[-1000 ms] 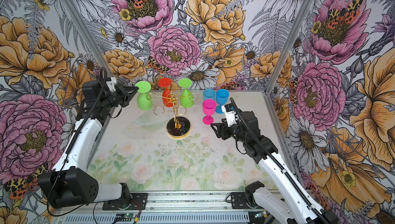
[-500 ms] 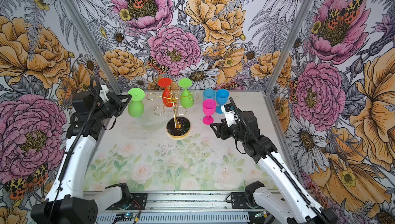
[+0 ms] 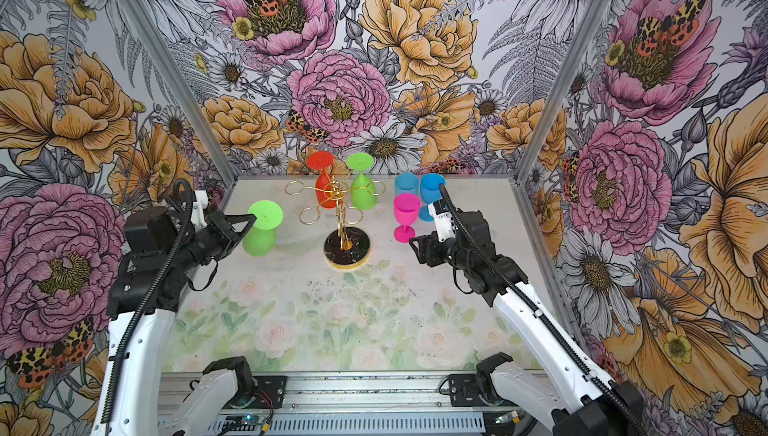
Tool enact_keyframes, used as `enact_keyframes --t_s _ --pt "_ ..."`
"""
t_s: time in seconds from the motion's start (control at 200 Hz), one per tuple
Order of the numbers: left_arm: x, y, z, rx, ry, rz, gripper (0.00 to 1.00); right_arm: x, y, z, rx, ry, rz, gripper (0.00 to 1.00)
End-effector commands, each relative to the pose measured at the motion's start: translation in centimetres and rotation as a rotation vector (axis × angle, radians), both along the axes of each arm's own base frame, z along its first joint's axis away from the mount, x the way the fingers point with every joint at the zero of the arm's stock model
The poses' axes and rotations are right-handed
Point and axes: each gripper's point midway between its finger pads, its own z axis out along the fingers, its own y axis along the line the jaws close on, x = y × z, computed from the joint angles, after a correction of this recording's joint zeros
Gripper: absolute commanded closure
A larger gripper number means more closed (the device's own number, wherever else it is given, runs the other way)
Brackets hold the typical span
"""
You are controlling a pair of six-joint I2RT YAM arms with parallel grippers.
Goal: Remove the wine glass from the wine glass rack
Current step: 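Pull the green glass off the rack toward the robot with the left gripper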
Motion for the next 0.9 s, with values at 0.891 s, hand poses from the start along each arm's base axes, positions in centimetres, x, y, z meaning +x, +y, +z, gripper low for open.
enact_keyframes --t_s 0.891 --pt "-8.3 -12.7 -4.9 0.178 0.036 -0.503 1.0 1.3 0.7 -0.6 0.044 0.07 -0.043 0.27"
